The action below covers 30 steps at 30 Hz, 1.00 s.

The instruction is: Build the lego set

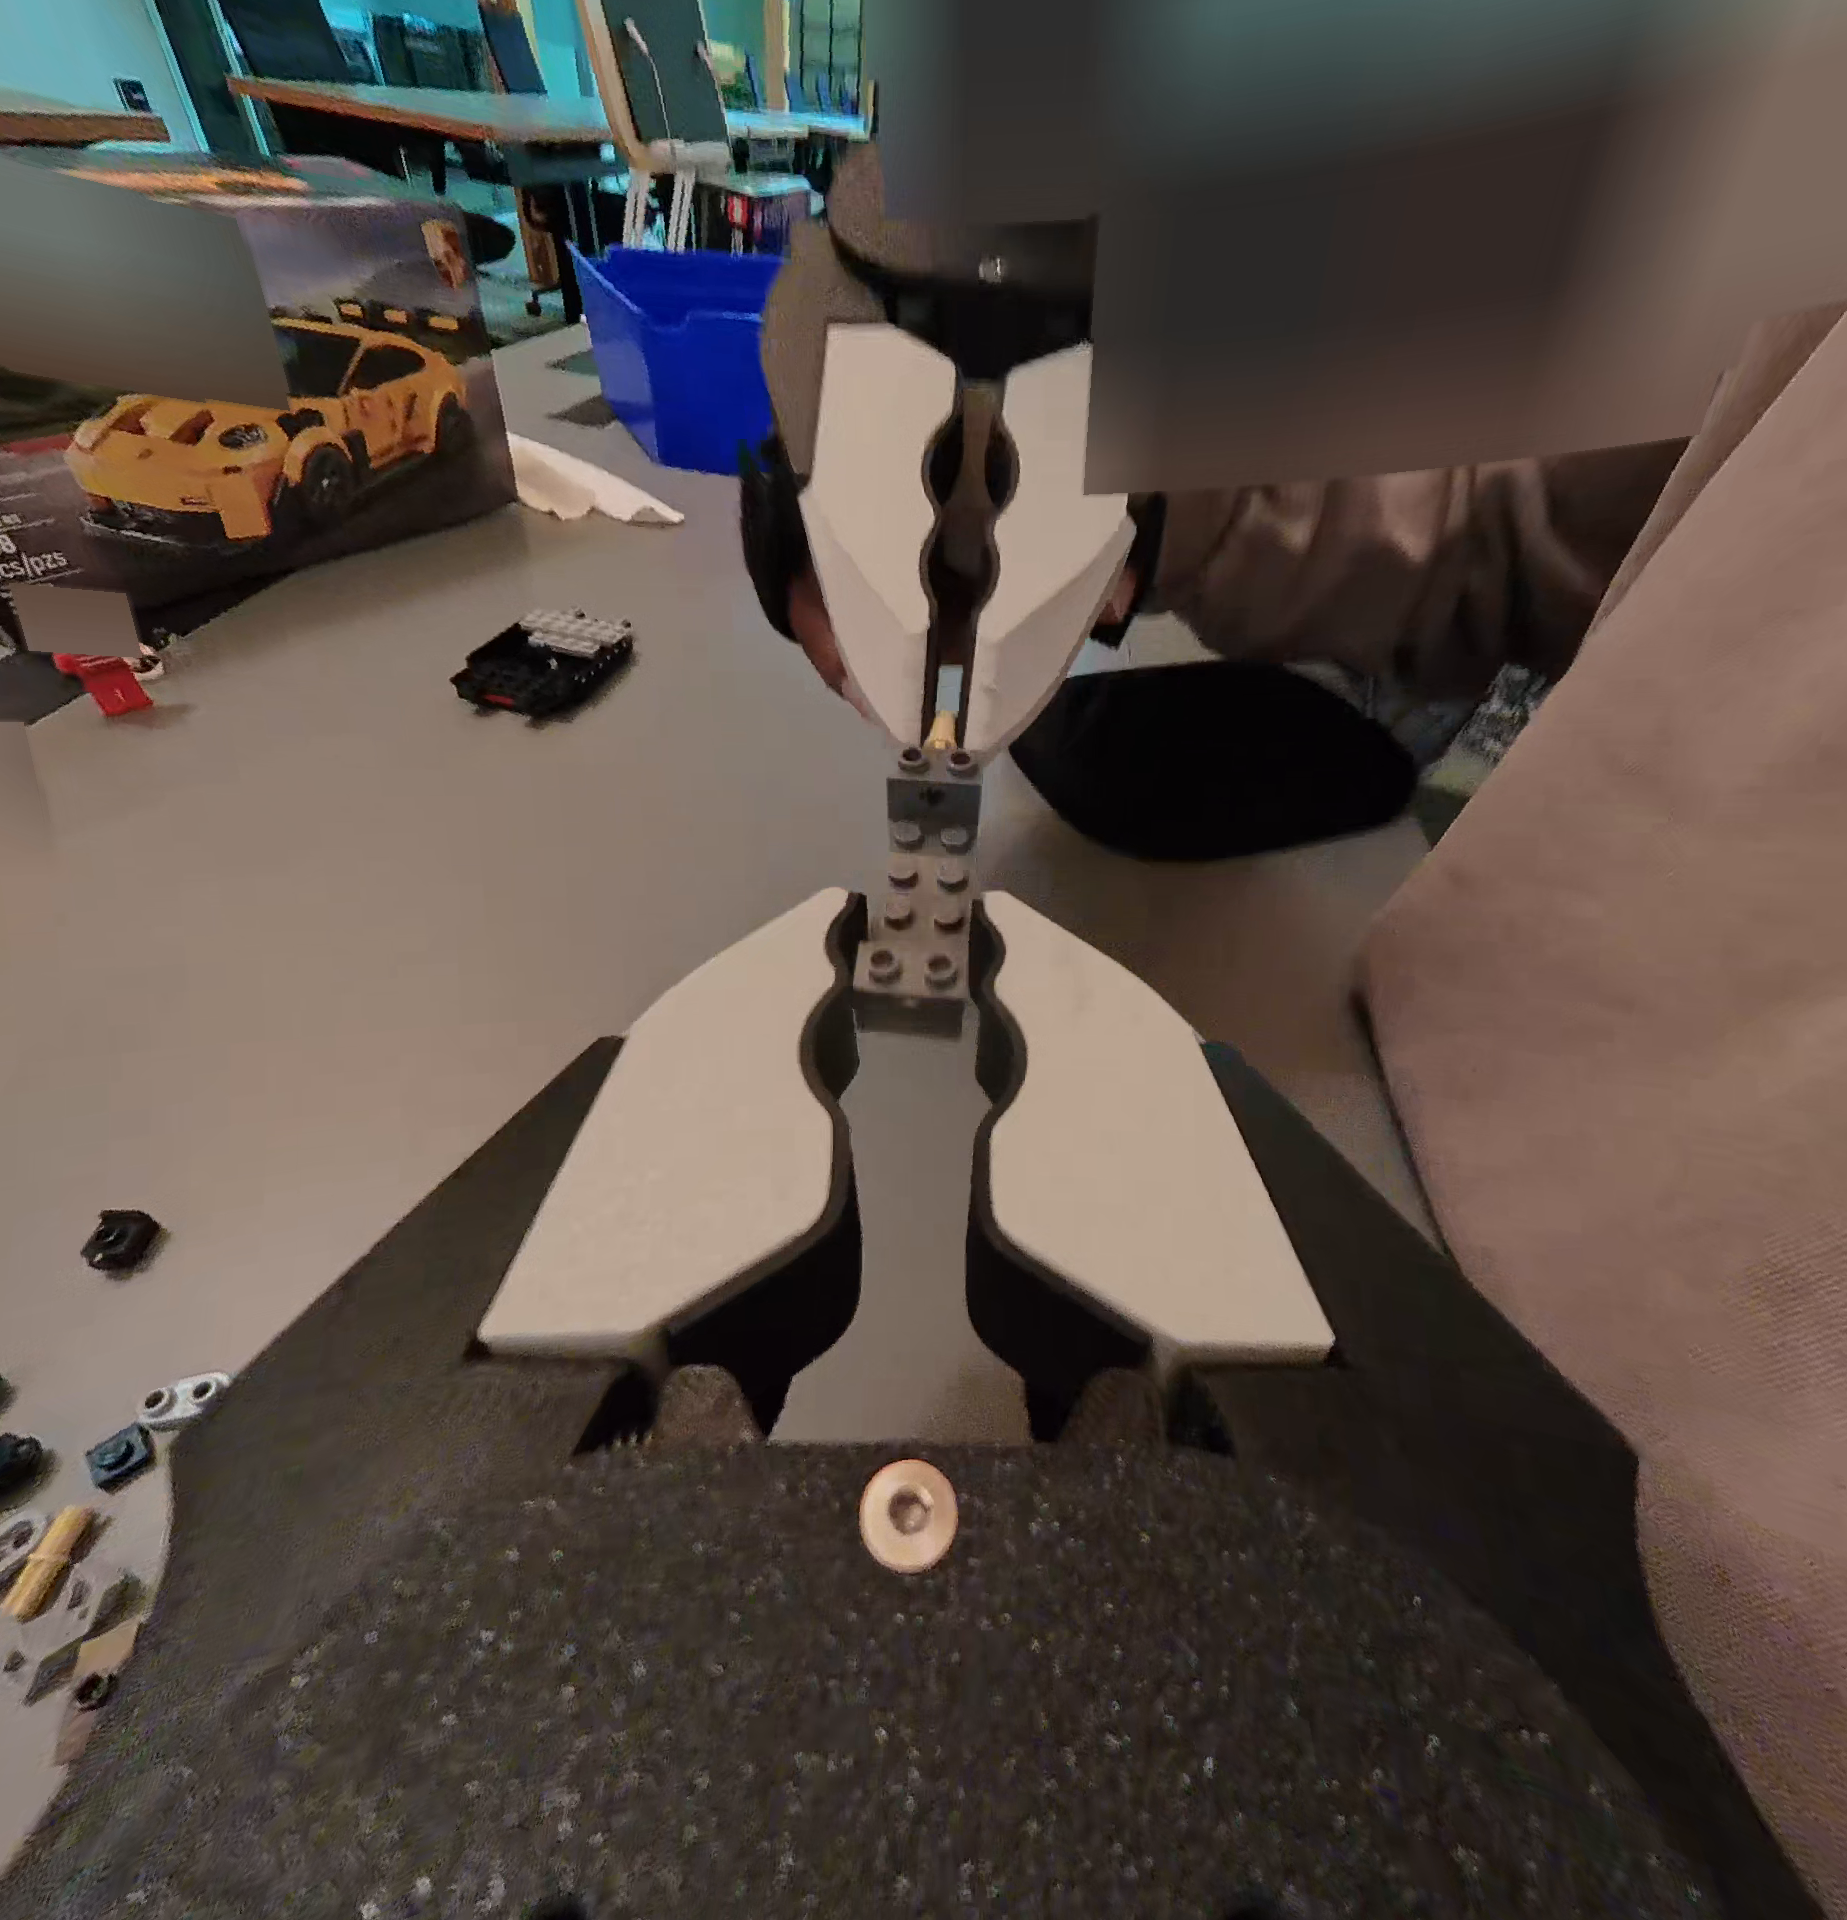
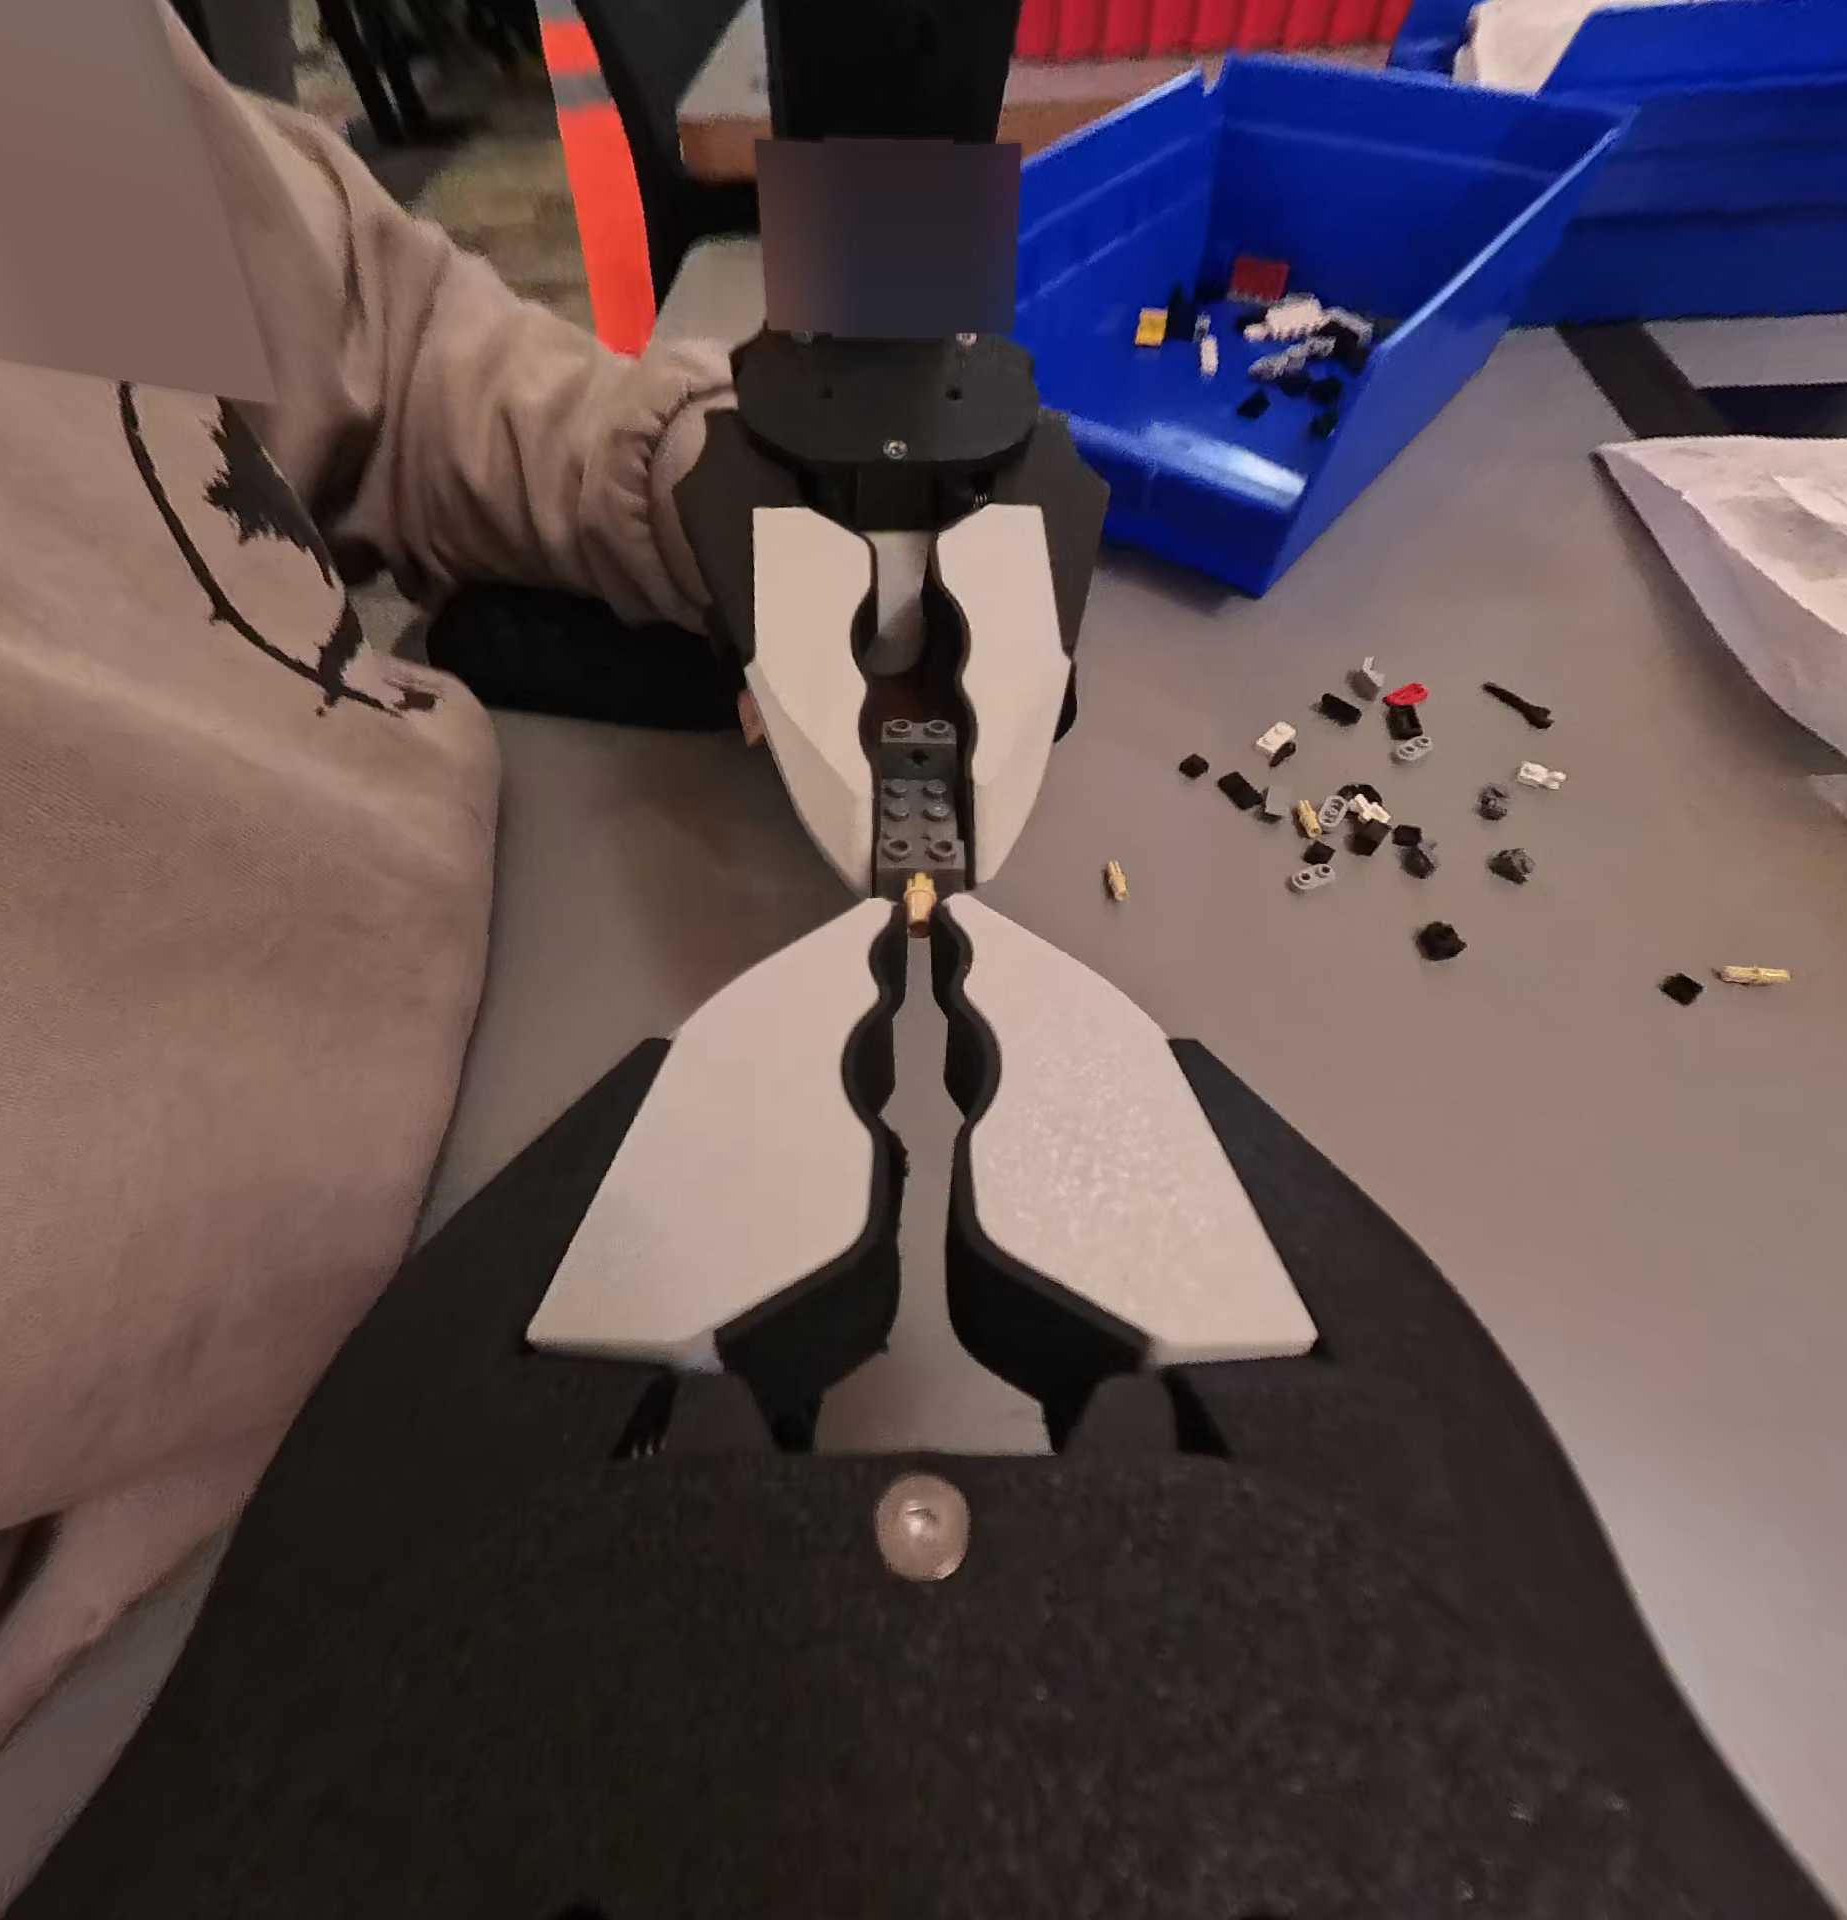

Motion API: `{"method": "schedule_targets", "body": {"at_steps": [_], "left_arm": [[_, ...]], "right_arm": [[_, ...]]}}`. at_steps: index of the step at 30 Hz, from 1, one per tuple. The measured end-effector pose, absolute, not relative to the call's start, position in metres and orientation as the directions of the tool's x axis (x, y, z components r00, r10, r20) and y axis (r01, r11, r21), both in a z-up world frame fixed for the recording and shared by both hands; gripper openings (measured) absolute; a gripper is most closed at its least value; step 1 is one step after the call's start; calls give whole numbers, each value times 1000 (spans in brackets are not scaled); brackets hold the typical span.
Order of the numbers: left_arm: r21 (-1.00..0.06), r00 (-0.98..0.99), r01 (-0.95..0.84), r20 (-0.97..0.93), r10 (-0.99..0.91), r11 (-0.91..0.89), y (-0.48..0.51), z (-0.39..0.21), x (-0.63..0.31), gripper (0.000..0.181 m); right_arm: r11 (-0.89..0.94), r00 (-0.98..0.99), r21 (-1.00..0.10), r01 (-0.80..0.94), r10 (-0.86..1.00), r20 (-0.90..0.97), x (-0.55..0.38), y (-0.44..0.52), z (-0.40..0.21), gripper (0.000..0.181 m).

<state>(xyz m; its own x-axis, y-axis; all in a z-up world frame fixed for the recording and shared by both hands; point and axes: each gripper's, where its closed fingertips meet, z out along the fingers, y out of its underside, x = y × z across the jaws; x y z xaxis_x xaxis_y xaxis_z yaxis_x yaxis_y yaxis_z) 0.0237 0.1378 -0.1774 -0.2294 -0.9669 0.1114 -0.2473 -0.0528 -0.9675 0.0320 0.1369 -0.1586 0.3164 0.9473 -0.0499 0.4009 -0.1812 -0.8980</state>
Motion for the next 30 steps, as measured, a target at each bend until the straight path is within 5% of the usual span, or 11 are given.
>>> {"method": "schedule_targets", "body": {"at_steps": [20,30], "left_arm": [[-897,-224,-441,81,-971,27,131,-211,25,18],[-897,-113,-436,-32,-993,78,170,-199,12,18]], "right_arm": [[-151,285,-787,599,958,33,33,131,-187,3],[-176,386,-869,463,922,19,43,148,-173,12]]}}
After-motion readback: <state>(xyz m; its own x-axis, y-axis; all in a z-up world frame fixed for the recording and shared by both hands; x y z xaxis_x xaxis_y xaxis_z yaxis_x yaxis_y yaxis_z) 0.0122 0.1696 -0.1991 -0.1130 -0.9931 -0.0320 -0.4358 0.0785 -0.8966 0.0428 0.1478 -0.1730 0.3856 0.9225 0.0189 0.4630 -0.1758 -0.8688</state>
